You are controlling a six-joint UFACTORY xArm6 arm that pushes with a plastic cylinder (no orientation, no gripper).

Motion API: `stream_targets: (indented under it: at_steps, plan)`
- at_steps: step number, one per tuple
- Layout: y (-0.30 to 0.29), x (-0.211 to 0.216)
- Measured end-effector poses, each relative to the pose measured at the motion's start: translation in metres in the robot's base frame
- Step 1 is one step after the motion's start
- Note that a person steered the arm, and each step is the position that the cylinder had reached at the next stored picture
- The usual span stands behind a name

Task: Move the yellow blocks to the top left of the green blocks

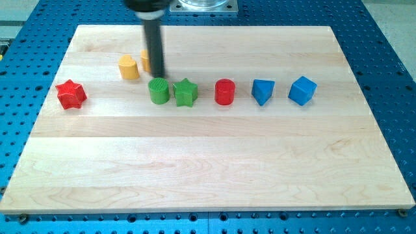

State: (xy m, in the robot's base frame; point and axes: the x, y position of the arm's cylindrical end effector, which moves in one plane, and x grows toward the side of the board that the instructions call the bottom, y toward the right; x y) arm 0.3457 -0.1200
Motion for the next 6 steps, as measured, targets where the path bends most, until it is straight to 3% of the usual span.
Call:
stream_targets:
  at_steps: [2, 3, 5, 6]
  plan:
    - [0.062, -0.023]
    - [0.049, -0.046]
    - [0.15, -0.046]
    - [0.163, -0.03]
